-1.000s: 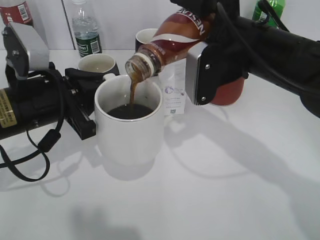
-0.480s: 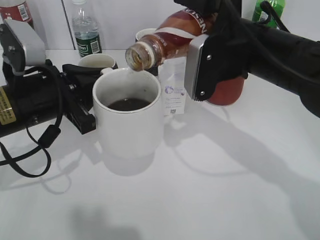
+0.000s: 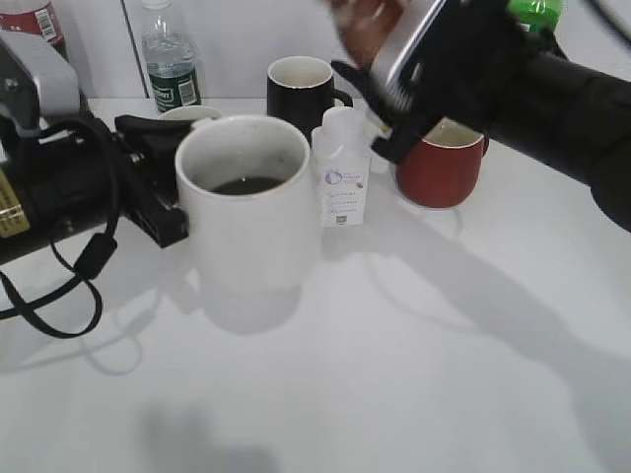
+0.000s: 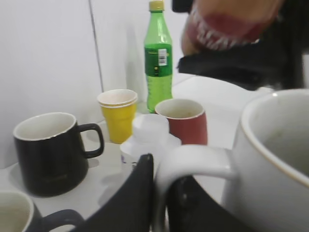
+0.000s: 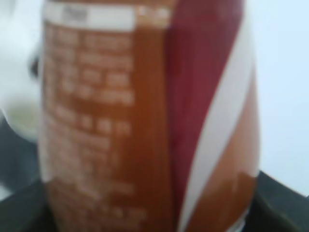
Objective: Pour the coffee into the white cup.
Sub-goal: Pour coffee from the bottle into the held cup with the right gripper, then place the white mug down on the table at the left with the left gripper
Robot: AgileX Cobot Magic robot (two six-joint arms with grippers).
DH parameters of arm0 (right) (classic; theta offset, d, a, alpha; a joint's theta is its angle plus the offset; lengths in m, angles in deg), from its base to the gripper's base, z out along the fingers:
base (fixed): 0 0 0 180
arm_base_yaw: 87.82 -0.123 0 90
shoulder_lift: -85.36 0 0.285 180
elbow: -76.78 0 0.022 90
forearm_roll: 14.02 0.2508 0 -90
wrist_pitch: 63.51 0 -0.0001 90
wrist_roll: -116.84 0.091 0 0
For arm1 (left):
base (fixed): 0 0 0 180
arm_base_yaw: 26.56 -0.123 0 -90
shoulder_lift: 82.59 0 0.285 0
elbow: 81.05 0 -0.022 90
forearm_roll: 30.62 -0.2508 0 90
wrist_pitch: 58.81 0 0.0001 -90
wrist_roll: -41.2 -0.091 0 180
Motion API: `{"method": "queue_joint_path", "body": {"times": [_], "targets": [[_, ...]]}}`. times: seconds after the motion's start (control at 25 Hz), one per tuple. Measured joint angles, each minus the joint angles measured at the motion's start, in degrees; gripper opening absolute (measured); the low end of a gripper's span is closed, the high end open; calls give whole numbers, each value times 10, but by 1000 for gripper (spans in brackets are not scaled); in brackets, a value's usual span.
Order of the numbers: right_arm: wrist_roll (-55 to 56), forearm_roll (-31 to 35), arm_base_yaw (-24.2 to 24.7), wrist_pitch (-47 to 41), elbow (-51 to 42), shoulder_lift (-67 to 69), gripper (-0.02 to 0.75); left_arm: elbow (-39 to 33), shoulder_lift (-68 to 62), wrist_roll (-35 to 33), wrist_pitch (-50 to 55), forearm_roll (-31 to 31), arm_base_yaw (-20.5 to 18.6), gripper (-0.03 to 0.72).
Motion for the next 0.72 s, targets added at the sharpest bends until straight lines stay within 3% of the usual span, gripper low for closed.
{"method": "queue_joint_path", "body": {"times": [0.16, 0.32, 0.48, 0.72], "targets": [[239, 11, 0, -1, 0, 0, 527, 0, 0, -15, 0, 39, 0, 54], [369, 12, 0, -2, 0, 0, 527, 0, 0, -38, 0, 72, -5, 54], [429, 12, 0, -2, 0, 0, 527, 0, 0, -58, 0, 116, -29, 54], [443, 12, 0, -3, 0, 0, 527, 0, 0, -65, -31, 140, -100, 54]]}}
